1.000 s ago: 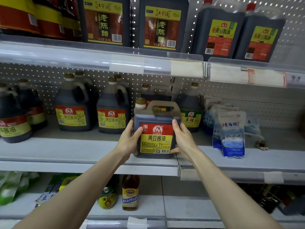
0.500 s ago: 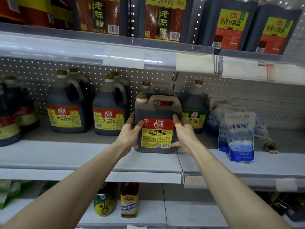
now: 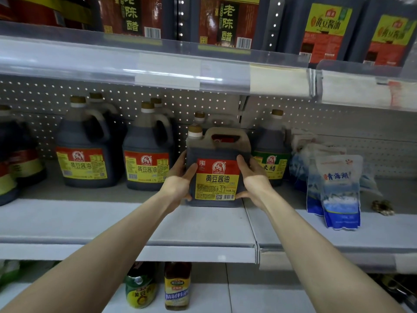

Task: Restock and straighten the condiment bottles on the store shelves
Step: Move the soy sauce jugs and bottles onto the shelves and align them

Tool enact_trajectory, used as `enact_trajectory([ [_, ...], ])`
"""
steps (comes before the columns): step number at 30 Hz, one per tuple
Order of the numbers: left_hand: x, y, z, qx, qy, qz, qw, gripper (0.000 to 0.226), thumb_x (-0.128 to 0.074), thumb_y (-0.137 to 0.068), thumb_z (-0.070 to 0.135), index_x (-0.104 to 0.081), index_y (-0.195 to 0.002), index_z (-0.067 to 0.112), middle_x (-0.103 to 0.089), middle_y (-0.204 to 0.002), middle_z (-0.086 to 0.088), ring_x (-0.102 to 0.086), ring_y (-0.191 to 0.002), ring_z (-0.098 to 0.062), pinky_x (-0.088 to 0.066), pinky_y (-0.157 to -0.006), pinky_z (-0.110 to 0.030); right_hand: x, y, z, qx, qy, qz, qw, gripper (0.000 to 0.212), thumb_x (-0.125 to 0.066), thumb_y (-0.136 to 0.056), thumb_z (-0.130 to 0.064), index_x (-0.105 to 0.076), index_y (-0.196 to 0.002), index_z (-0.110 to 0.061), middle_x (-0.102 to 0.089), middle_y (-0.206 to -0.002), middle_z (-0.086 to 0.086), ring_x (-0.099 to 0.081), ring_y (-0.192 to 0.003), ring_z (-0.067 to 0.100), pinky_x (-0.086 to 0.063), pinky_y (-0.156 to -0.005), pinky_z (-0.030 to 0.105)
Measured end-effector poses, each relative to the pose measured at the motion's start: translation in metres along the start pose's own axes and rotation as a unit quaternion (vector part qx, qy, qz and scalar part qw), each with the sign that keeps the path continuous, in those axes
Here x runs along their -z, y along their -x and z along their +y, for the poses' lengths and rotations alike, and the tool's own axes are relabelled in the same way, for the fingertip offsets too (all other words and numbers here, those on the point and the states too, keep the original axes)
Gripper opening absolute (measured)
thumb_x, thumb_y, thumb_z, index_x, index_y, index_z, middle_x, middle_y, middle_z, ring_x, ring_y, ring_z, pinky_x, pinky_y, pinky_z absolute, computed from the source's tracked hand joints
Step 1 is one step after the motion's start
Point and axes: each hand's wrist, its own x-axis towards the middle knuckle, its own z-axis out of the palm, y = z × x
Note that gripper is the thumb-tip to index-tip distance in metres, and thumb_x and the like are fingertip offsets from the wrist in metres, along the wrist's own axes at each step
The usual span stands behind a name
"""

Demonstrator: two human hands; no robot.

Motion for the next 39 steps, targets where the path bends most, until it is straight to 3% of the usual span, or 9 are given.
enact_trajectory([
  [2,0.0,-0.002,0.001,-0.002,0.006,-0.006,1.0,0.055,-0.047,-0.101,0.024,-0.024,-0.15,0.036,-0.055,-0.113,0.01,-0.058,-0.083,-0.009,-0.054,-0.072,-0.051,0.0,-0.003,0.001,0.005,0.005,0.001,1.0,0.061,-0.048,-0.098,-0.043,-0.024,-0.151,-0.027,-0.046,-0.143,0.005,-0.048,-0.127,0.036,-0.051,-0.084,0.065],
  [6,-0.001,-0.006,0.004,0.005,0.007,-0.007,1.0,0.055,-0.048,-0.101,0.024,-0.024,-0.15,0.034,-0.052,-0.136,0.002,-0.053,-0.12,-0.029,-0.044,-0.089,-0.07,0.0,-0.009,0.001,0.015,0.005,-0.007,1.0,0.057,-0.048,-0.098,-0.042,-0.028,-0.149,-0.028,-0.051,-0.136,0.003,-0.052,-0.12,0.033,-0.053,-0.082,0.062],
  [8,-0.001,-0.01,0.003,0.01,0.006,-0.004,1.0,0.055,-0.048,-0.1,0.024,-0.025,-0.149,0.035,-0.05,-0.142,-0.002,-0.051,-0.126,-0.035,-0.041,-0.09,-0.073,-0.001,-0.013,0.002,0.017,0.003,-0.007,1.0,0.055,-0.049,-0.098,-0.041,-0.03,-0.148,-0.029,-0.053,-0.129,0.001,-0.054,-0.111,0.03,-0.055,-0.078,0.06],
  [12,-0.004,-0.015,0.004,0.009,0.003,0.0,1.0,0.053,-0.048,-0.1,0.025,-0.027,-0.148,0.035,-0.051,-0.142,-0.005,-0.051,-0.125,-0.038,-0.039,-0.09,-0.075,-0.002,-0.021,0.002,0.028,0.01,-0.012,1.0,0.052,-0.049,-0.098,-0.04,-0.033,-0.146,-0.029,-0.055,-0.116,-0.003,-0.055,-0.097,0.023,-0.055,-0.066,0.051],
  [21,-0.009,-0.028,0.004,-0.003,-0.022,0.018,1.0,0.054,-0.047,-0.101,0.025,-0.026,-0.149,0.036,-0.053,-0.14,-0.002,-0.054,-0.122,-0.036,-0.045,-0.087,-0.07,-0.002,-0.04,0.005,0.05,0.015,-0.018,0.998,0.044,-0.05,-0.098,-0.039,-0.039,-0.14,-0.03,-0.059,-0.094,-0.011,-0.059,-0.082,0.017,-0.057,-0.071,0.052],
  [29,-0.01,-0.037,0.003,-0.012,-0.03,-0.001,0.999,0.052,-0.044,-0.102,0.023,-0.025,-0.149,0.033,-0.052,-0.137,-0.002,-0.051,-0.125,-0.037,-0.043,-0.091,-0.07,-0.005,-0.053,0.009,0.067,0.017,-0.025,0.997,0.041,-0.049,-0.099,-0.04,-0.042,-0.138,-0.032,-0.066,-0.106,-0.002,-0.065,-0.096,0.026,-0.055,-0.079,0.06],
  [34,-0.011,-0.043,0.003,-0.018,-0.017,-0.006,1.0,0.05,-0.042,-0.103,0.022,-0.025,-0.149,0.032,-0.054,-0.121,0.006,-0.053,-0.122,-0.034,-0.043,-0.091,-0.069,-0.006,-0.058,0.011,0.073,0.022,-0.029,0.997,0.042,-0.048,-0.099,-0.041,-0.039,-0.139,-0.033,-0.064,-0.107,-0.004,-0.063,-0.093,0.023,-0.057,-0.076,0.056],
  [39,-0.012,-0.047,0.002,-0.017,-0.007,-0.019,1.0,0.051,-0.041,-0.103,0.021,-0.024,-0.149,0.032,-0.053,-0.12,0.006,-0.053,-0.123,-0.034,-0.043,-0.092,-0.069,-0.005,-0.062,0.01,0.075,0.021,-0.036,0.996,0.044,-0.047,-0.1,-0.04,-0.038,-0.142,-0.031,-0.063,-0.115,0.001,-0.062,-0.102,0.028,-0.055,-0.08,0.059],
])
